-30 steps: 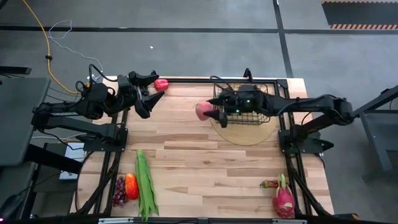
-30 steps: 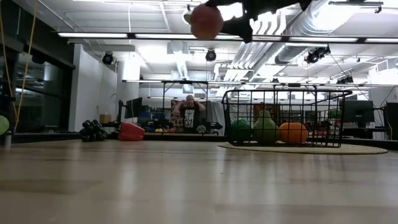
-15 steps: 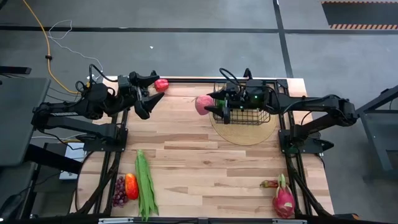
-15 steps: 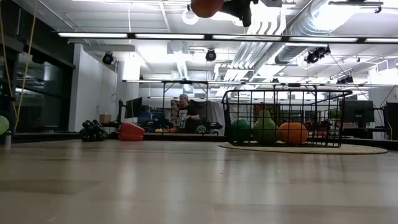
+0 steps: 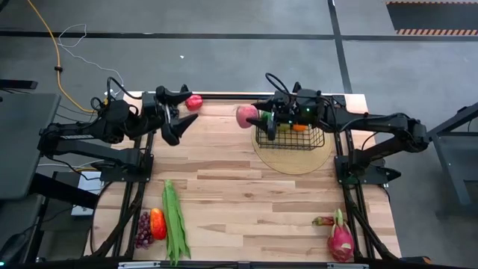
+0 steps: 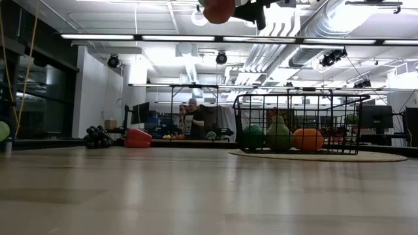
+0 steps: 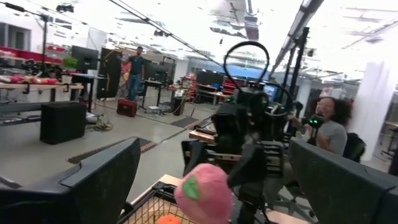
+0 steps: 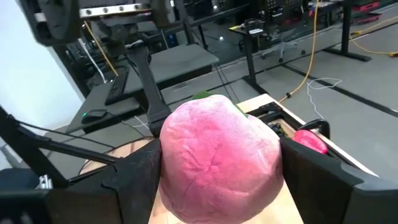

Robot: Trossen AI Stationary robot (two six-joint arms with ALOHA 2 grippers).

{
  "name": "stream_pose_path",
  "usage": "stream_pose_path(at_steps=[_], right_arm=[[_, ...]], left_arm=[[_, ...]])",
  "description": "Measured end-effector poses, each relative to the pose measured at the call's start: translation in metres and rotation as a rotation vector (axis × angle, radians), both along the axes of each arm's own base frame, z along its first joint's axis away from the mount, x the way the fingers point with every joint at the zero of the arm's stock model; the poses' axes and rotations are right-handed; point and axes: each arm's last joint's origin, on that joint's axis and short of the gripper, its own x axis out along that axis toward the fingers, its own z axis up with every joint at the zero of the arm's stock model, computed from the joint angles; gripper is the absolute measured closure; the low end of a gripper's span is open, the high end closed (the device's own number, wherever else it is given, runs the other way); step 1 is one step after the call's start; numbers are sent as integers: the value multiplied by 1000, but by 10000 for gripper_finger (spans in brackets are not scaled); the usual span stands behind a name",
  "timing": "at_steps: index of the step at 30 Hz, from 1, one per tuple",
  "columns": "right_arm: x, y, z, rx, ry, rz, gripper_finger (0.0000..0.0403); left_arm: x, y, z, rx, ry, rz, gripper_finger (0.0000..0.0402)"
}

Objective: Build produce basket
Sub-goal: Put the peach into the black wire basket

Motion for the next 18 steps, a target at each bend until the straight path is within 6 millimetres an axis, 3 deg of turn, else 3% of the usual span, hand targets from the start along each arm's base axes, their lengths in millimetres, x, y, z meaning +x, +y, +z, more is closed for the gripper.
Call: stream_pose_path(at_steps=[6,13,18], right_arm=[[-6,-11,2,5,16,-105,115],[-33,-35,11,60,392,-421,115],[-57,-50,-9,180,644,-567,115]], left_arm=[[1,0,-5,-26,40,-7,6],[1,6,-7,-61,46,24,6],[4,9,-9,-64,58,38,6]])
